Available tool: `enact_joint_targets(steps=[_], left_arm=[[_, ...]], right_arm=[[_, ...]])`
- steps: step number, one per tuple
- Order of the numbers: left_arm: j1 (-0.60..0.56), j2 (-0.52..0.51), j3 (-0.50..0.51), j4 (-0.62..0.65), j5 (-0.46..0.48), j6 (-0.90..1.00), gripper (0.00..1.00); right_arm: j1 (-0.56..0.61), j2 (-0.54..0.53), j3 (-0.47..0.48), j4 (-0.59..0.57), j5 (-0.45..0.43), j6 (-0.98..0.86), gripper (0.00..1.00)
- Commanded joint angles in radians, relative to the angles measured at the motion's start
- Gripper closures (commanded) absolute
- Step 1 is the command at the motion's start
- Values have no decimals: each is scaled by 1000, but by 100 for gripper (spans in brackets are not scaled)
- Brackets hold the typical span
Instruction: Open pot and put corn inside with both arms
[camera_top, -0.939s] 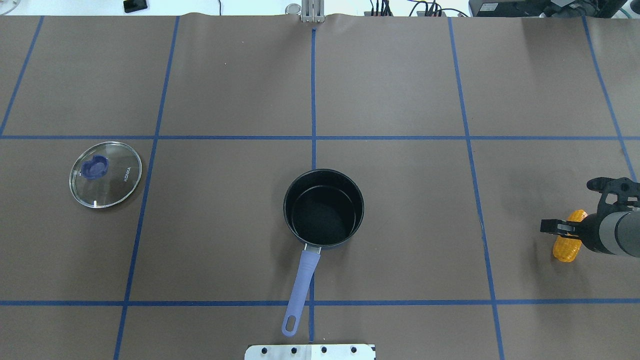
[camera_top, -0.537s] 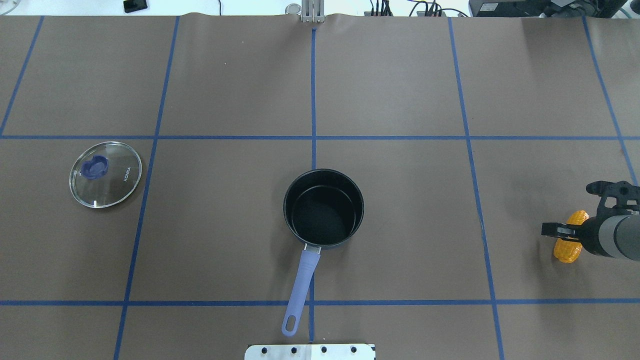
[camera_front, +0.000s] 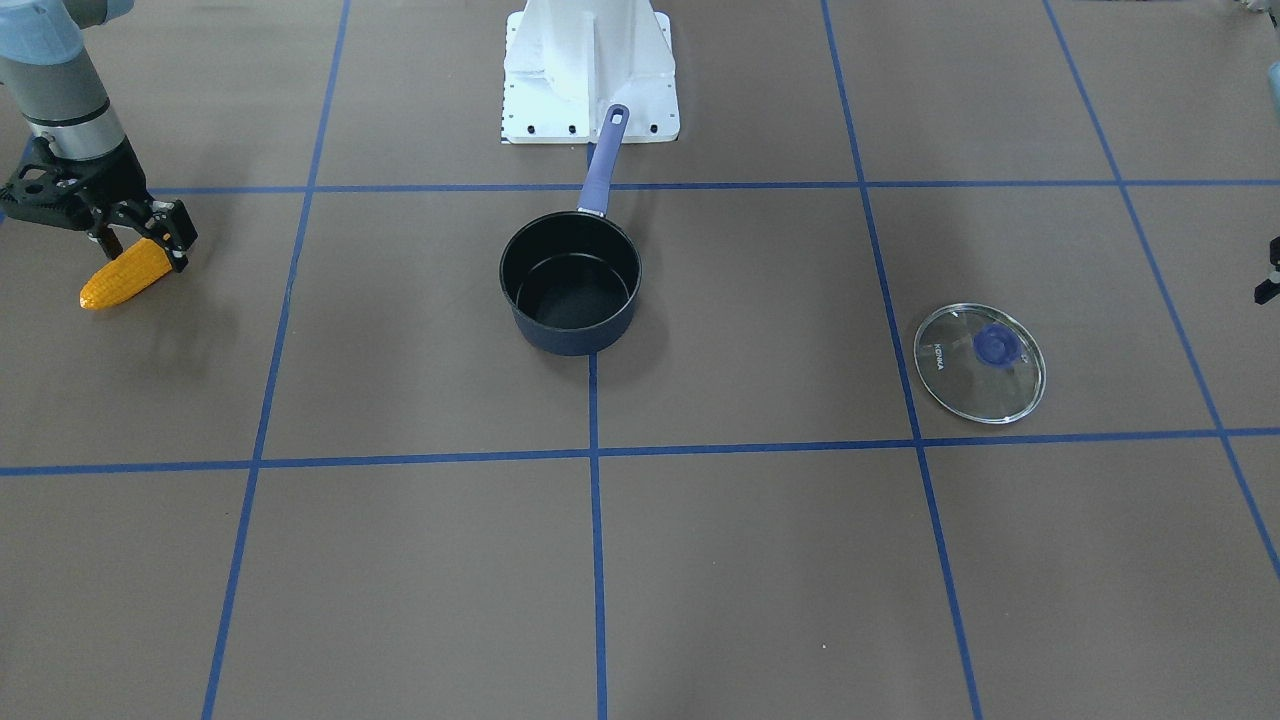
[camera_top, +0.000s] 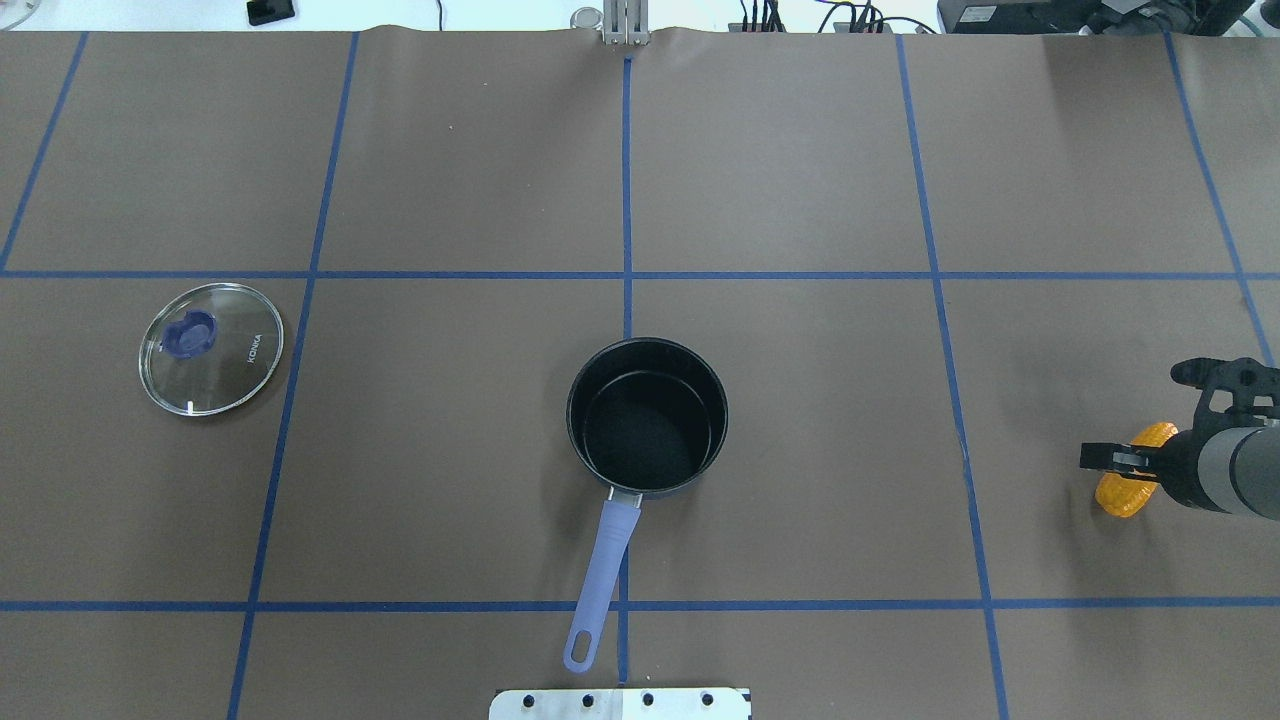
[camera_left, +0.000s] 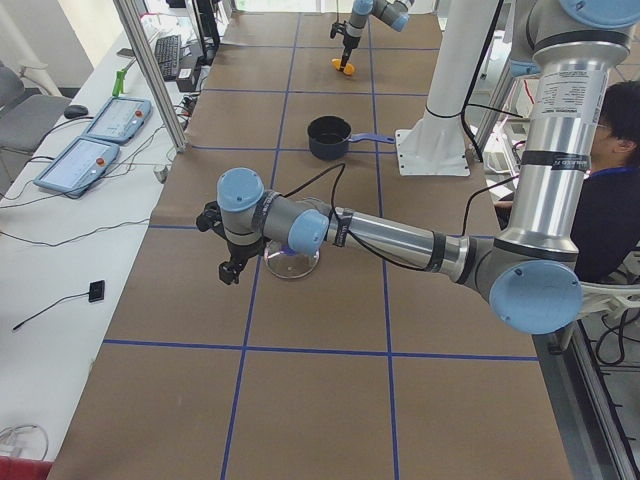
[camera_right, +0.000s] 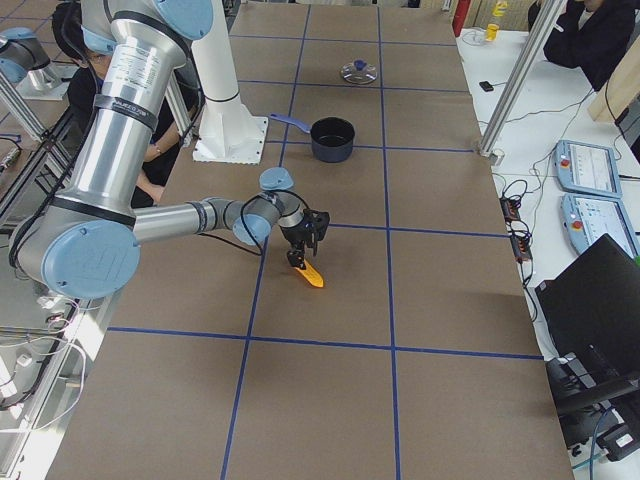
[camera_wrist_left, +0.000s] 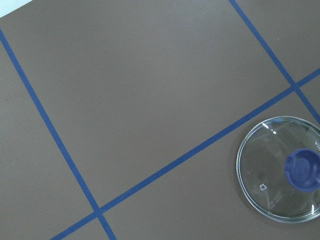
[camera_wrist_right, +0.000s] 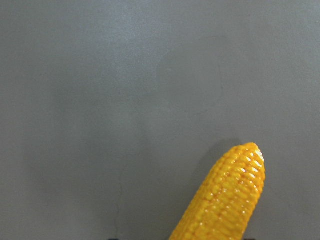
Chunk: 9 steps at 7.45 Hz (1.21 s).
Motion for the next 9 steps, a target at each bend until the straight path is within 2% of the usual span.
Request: enact_joint_targets(steps=[1,4,5,6,7,8,9], left_arm=[[2,0,1,0,2,-2,1],[2,-1,-1,0,1,-2,1],[2,0,-1,0,1,-1,1],[2,0,-1,0,1,-1,1],[2,0,1,0,1,-1,1],[2,0,1,0,1,-2,1],[0,0,2,3,2,-2,1]], right_arm=[[0,-26,-1,0,-2,-10,10],[-13,-25,-41,0,-37,15,13],[-16,-12,-41,0,-37,28,18],[-21,4,-47,0,-37,48,28],[-30,15,-52,0,-37,68,51],[-32,15,-50,0,-37,68,100],[-29,17,-31,0,-37,65,100]])
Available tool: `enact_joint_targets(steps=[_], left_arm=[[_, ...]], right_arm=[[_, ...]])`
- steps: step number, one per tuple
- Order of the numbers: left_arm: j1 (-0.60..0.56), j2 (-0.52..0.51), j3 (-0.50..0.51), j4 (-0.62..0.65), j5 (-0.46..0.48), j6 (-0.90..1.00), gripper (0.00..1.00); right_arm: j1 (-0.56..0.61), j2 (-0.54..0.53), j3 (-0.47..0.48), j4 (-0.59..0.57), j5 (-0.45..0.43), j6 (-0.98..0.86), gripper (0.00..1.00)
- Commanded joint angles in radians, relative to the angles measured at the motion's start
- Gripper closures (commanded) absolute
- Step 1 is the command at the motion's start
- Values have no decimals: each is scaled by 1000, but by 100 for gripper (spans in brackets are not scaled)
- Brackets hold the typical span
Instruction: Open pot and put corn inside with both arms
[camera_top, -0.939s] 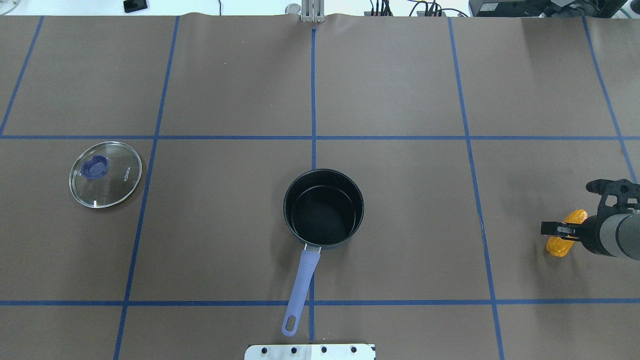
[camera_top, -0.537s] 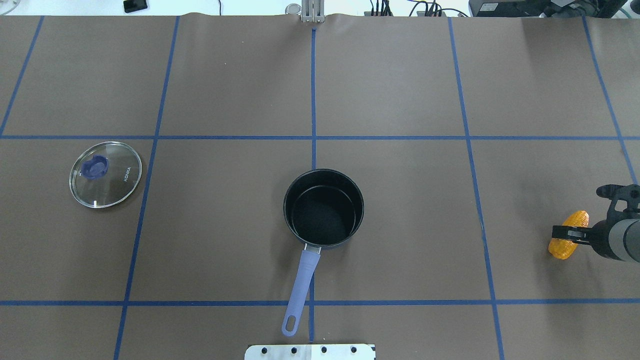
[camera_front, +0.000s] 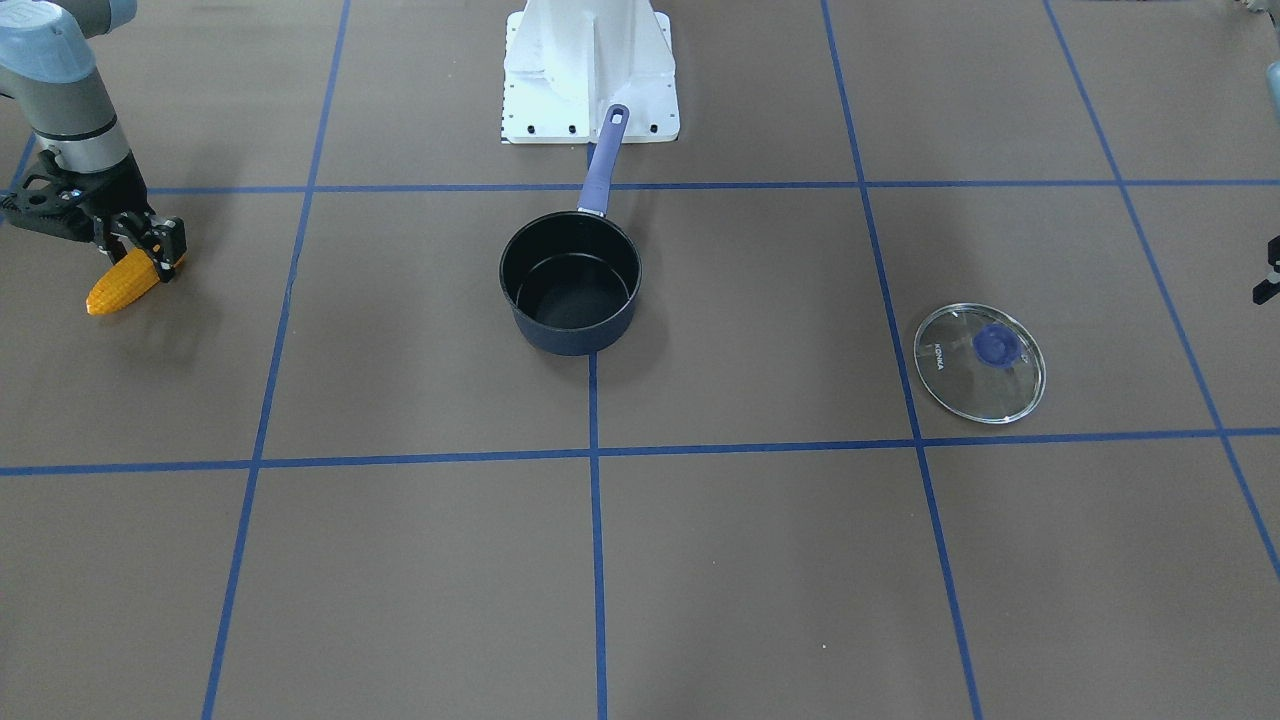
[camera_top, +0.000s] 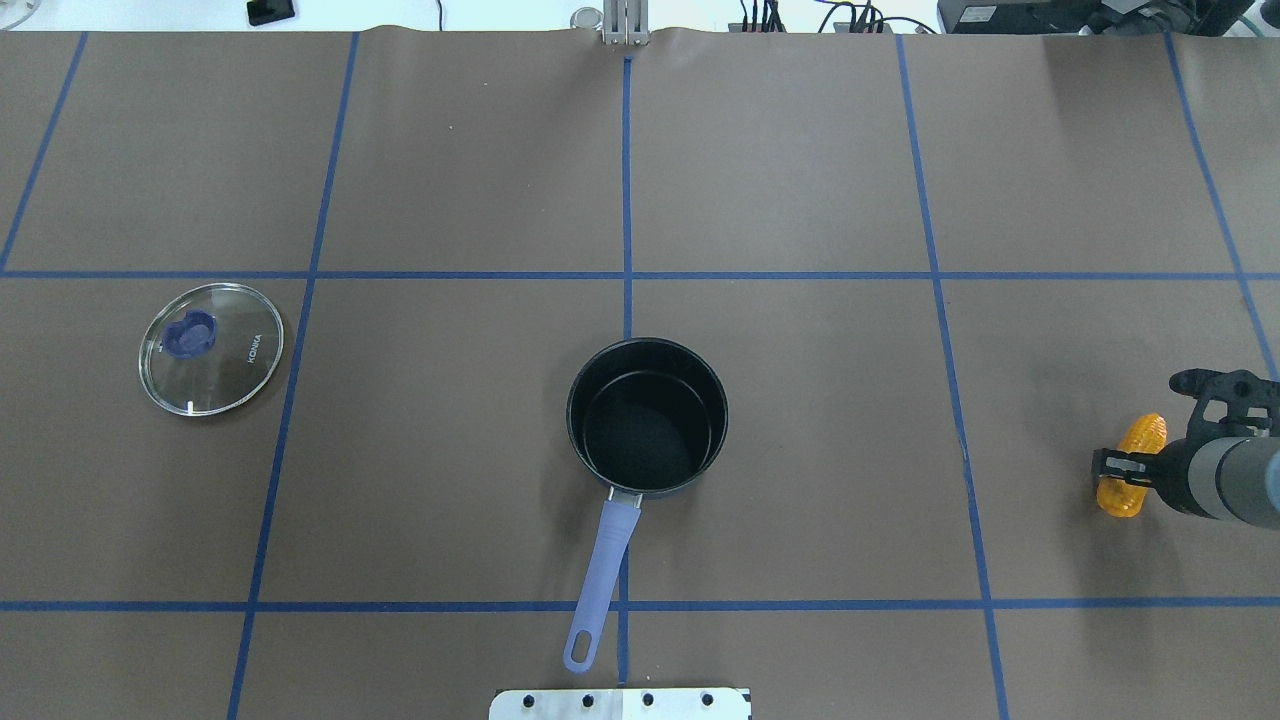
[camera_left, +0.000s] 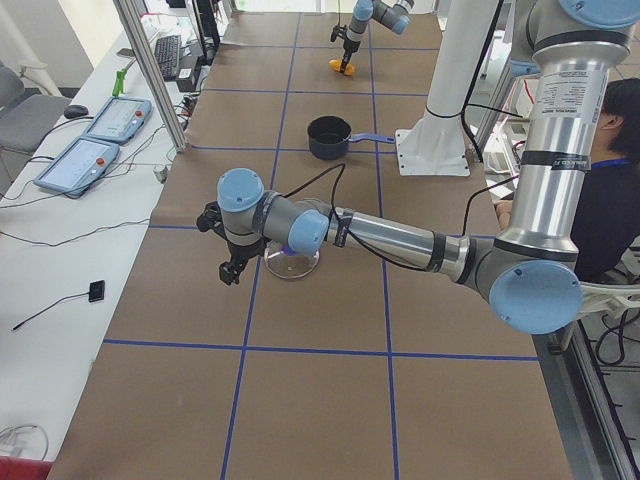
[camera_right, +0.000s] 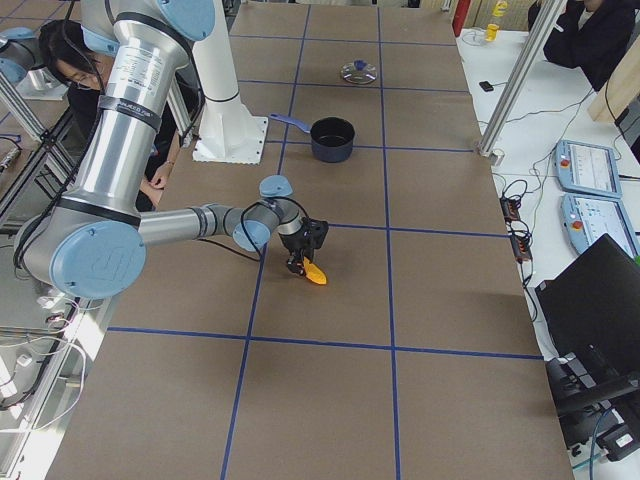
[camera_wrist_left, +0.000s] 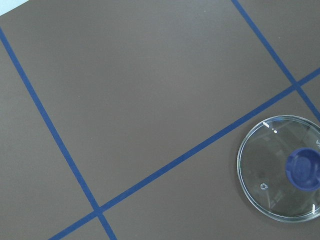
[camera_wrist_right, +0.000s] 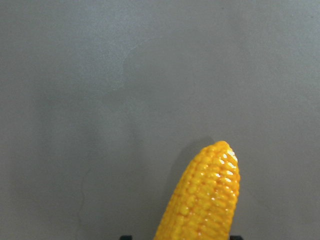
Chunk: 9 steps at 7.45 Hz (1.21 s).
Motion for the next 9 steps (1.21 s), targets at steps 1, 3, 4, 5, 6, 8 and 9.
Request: enact_joint_targets(steps=[1,3,4,5,6,8,9], left_arm=[[-4,14,6,8,7,-26,2],[-93,63,24,43,102,-82,2],[-110,102,15,56,156,-71,2],[-142,133,11,62,158,-85,2],[-145,158,3,61,155,-88,2],[-142,160,0,61,155,-88,2],[-142,160,0,61,155,-88,2]], right_arm=[[3,5,51,0,6,0,100],[57,57,100,-12,62,-9,100],[119,119,105,-47,127,-9,100],[135,229,105,-113,144,-9,100],[137,382,123,-246,150,-5,100],[82,726,166,-647,170,18,100],[12,844,154,-741,140,89,100]])
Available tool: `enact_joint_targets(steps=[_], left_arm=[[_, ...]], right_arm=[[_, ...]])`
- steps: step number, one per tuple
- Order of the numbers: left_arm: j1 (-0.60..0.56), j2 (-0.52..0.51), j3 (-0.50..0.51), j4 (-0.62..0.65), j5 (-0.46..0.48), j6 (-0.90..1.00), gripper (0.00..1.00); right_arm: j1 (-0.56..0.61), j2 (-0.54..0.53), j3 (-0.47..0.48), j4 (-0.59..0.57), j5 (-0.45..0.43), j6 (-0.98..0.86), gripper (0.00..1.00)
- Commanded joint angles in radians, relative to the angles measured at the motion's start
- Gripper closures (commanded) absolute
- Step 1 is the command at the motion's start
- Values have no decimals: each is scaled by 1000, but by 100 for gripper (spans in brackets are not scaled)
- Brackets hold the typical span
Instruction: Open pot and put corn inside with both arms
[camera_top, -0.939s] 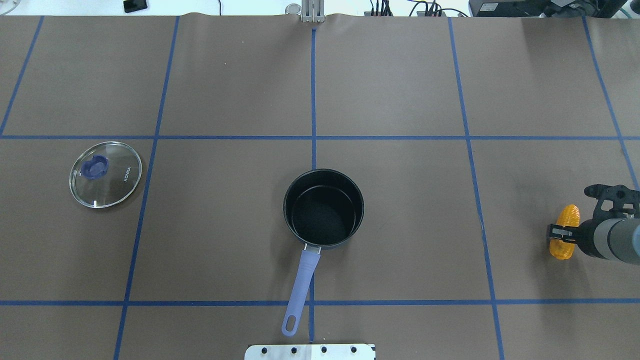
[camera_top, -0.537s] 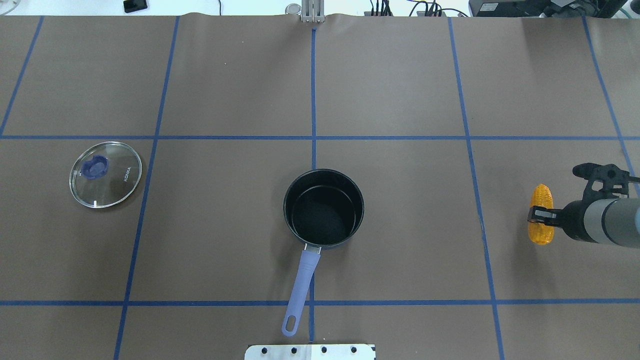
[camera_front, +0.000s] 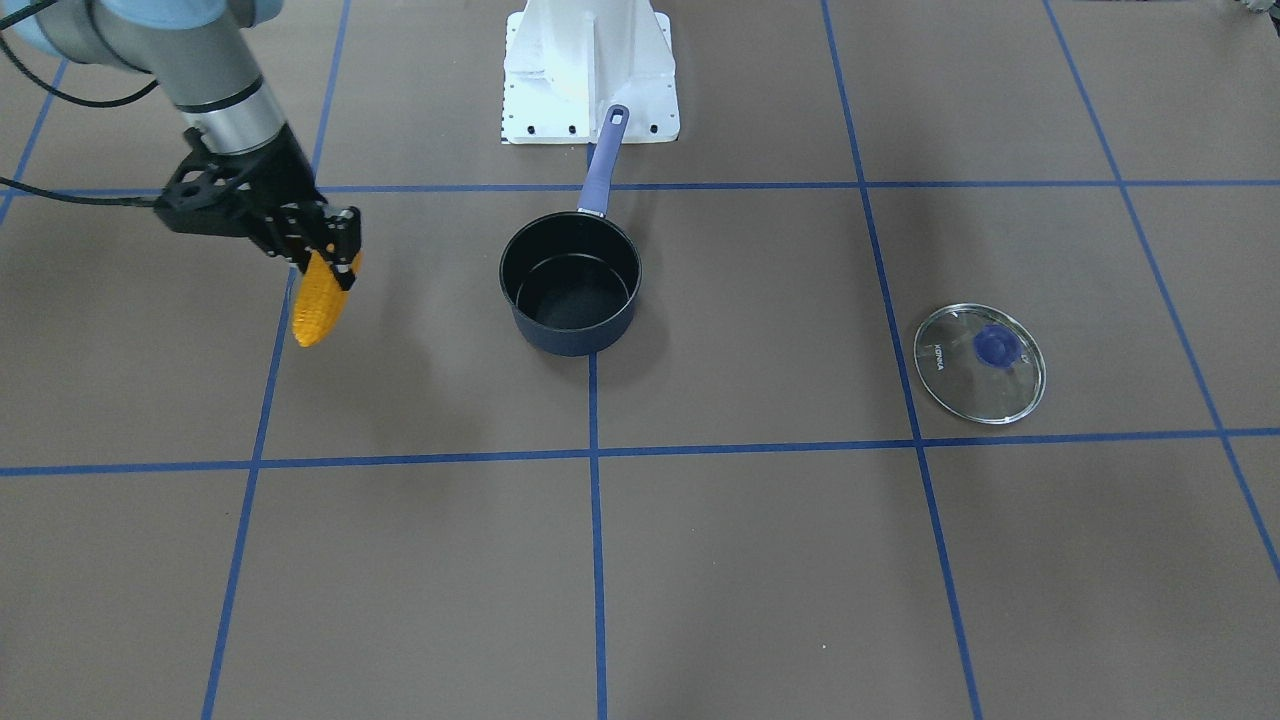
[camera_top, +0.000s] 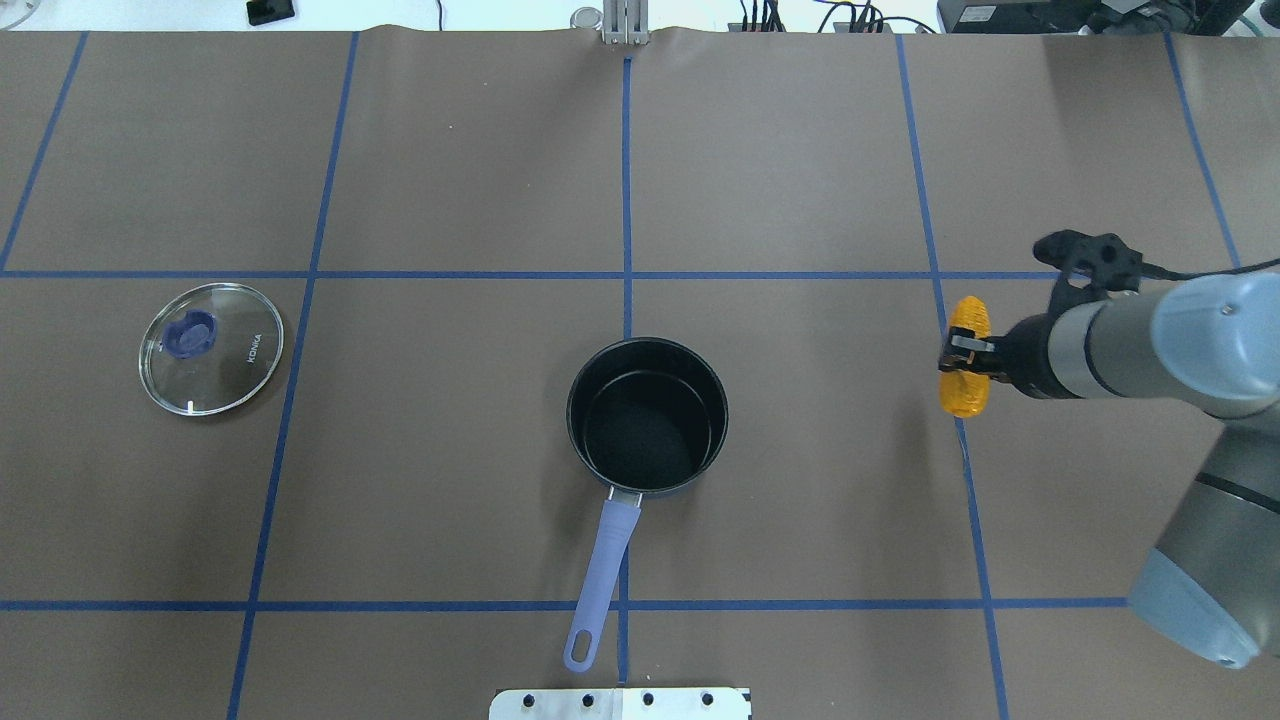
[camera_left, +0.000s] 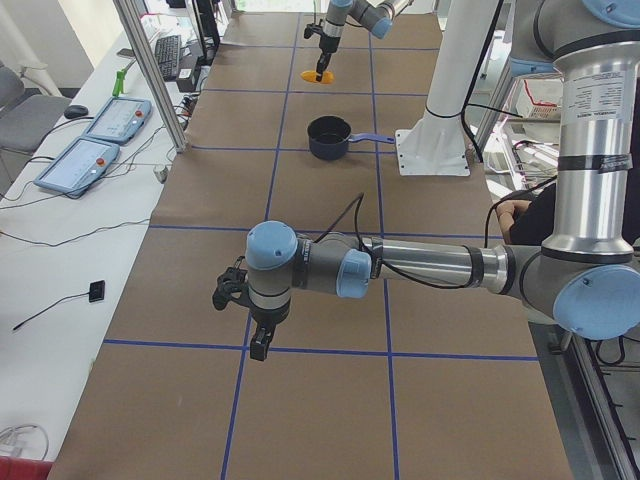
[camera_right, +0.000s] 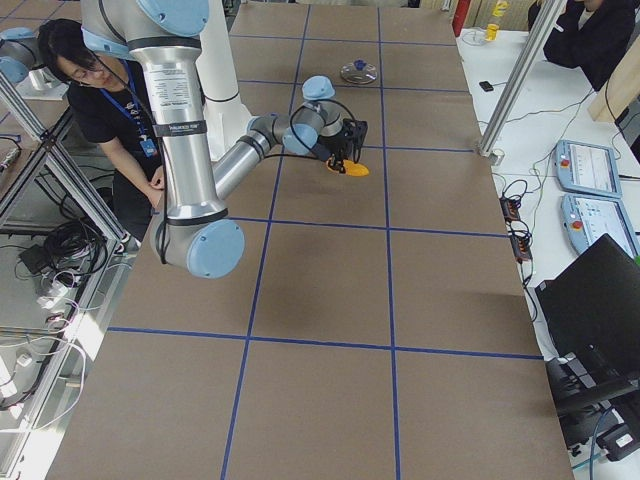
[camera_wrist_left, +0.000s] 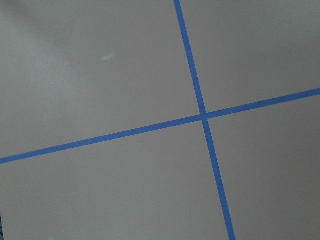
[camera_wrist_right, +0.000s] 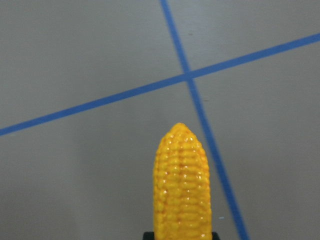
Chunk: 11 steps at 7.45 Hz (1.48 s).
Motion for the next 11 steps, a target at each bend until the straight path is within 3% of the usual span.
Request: enact_joint_targets(steps=[1,2,4,5,8,9,11], left_arm=[[0,5,-2,0,-1,0,2],[1,5,-2,0,-1,0,2],[3,5,-1,-1,-1,0,2],[3,5,-1,-1,-1,0,2],[3,5,-1,-1,-1,0,2],[3,5,-1,-1,-1,0,2],[3,5,4,-1,-1,1,2]], right_arm=[[-149,241,-16,-189,-98,94,100],[-205,275,-56,-187,-158,94,100],[-234,332,-163,-181,-186,94,100],[-237,332,-176,-181,-186,88,79],[-248,332,-197,-167,-186,91,37],[-251,334,-198,-167,-189,93,6],[-239,361,-196,-169,-193,82,1]])
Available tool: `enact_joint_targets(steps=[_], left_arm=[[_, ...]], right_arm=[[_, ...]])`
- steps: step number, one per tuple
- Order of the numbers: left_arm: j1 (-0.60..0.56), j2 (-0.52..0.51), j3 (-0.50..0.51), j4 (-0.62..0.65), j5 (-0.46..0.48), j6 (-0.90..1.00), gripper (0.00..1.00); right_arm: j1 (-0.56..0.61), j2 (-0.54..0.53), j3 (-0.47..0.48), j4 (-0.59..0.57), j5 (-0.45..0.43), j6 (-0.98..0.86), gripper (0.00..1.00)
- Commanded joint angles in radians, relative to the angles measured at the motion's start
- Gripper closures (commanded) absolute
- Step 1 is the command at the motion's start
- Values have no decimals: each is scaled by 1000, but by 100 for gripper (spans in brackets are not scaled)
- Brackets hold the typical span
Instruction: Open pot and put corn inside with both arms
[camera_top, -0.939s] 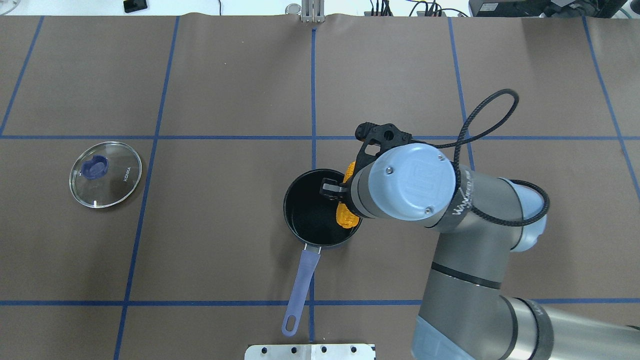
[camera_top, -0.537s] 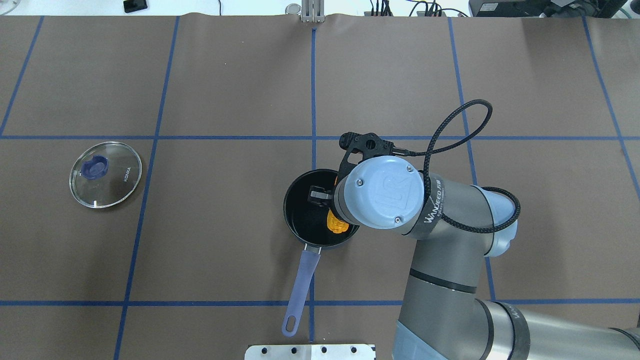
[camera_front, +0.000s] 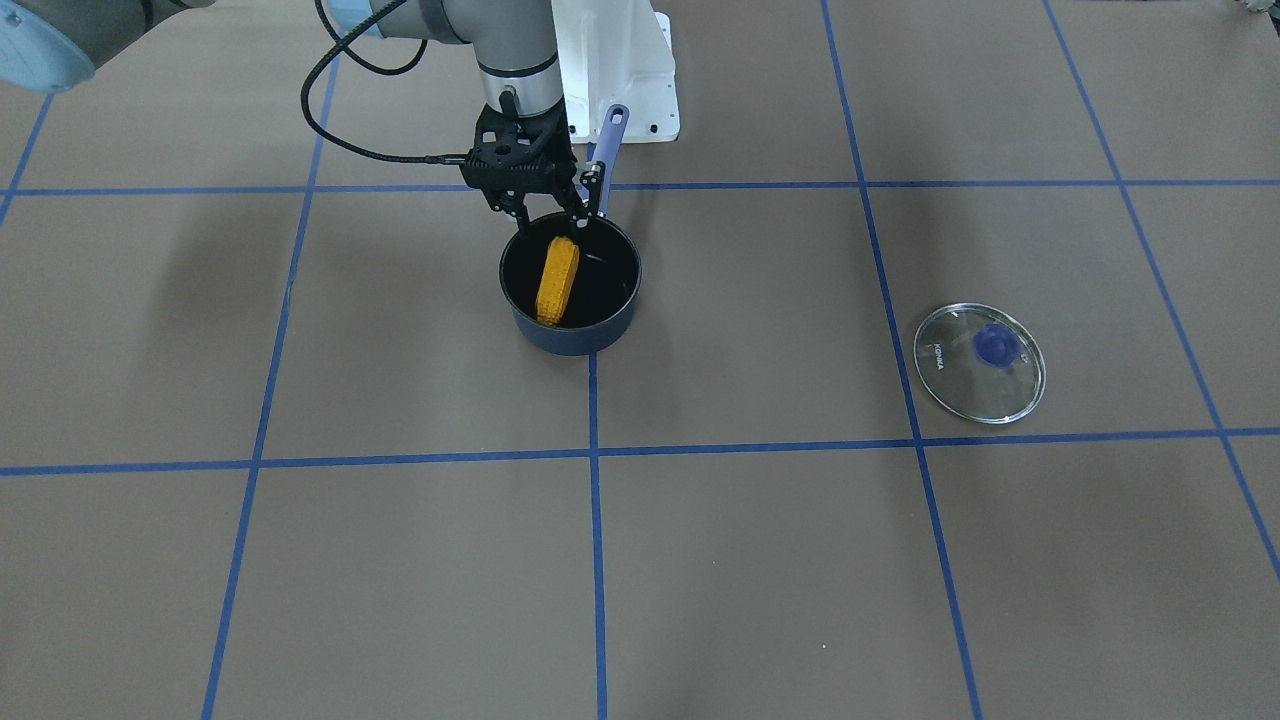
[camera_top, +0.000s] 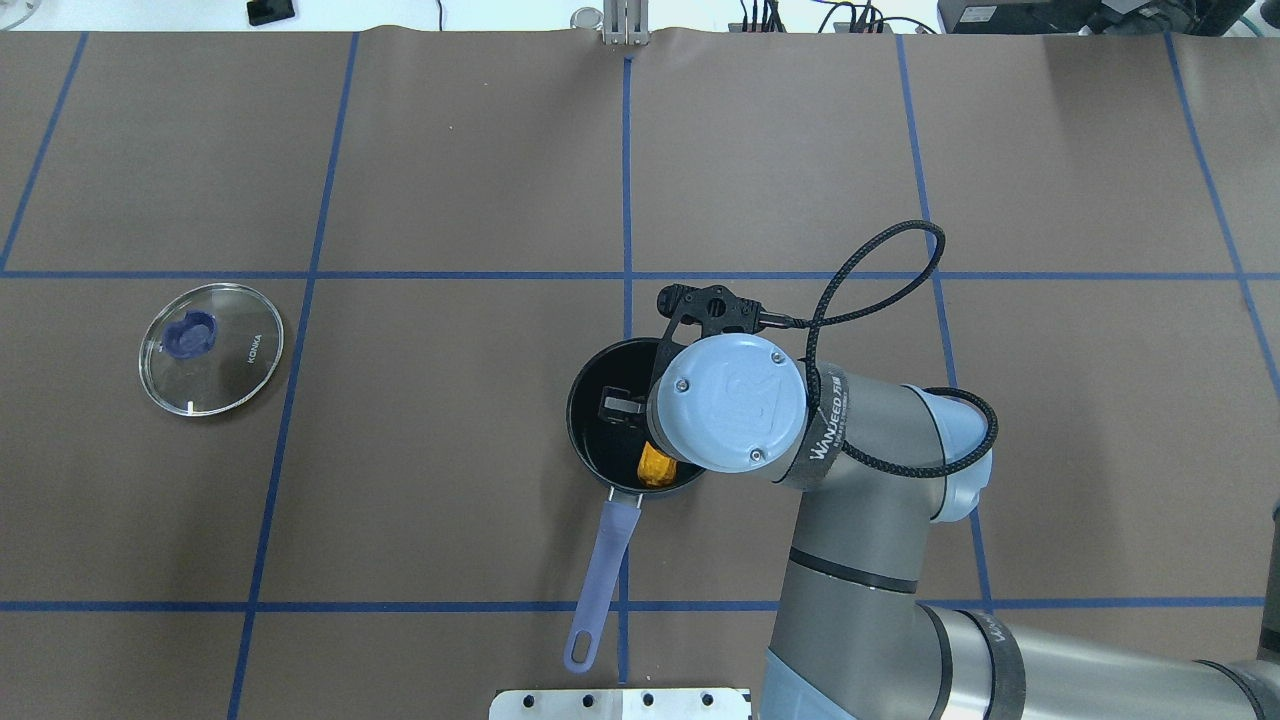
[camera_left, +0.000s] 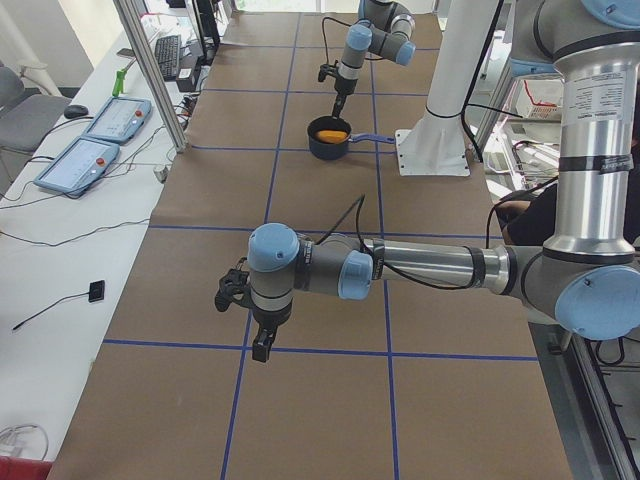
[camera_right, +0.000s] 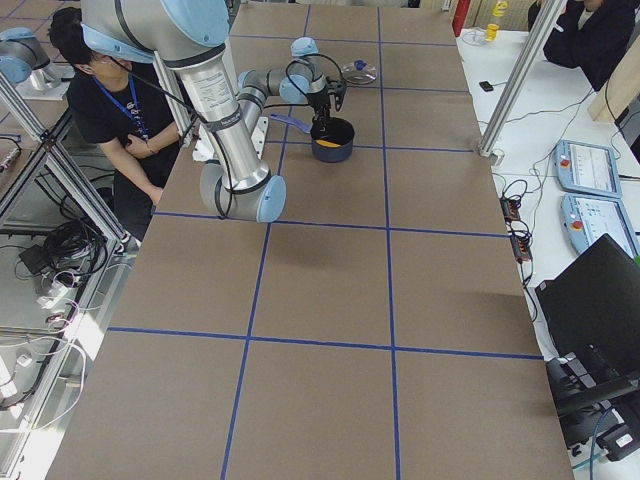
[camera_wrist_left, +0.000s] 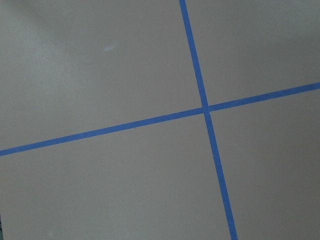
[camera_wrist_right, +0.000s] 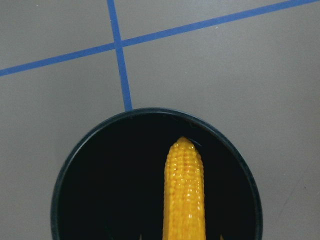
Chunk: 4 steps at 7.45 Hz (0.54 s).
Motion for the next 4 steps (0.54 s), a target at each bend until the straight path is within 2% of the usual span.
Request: enact_joint_targets(steps=[1,2,3,4], left_arm=[[0,0,3,0,0,1,1],[0,2,0,2,-1,2,2],[0,17,8,-2,-2,4,2],[-3,18,3,8,-62,4,2]], right_arm=[[42,27,5,-1,8,-22,0],[97,27,5,-3,36,-45,0],[204,15,5,-10,142,-141,0],[327,-24,4,-10,239,-253,0]])
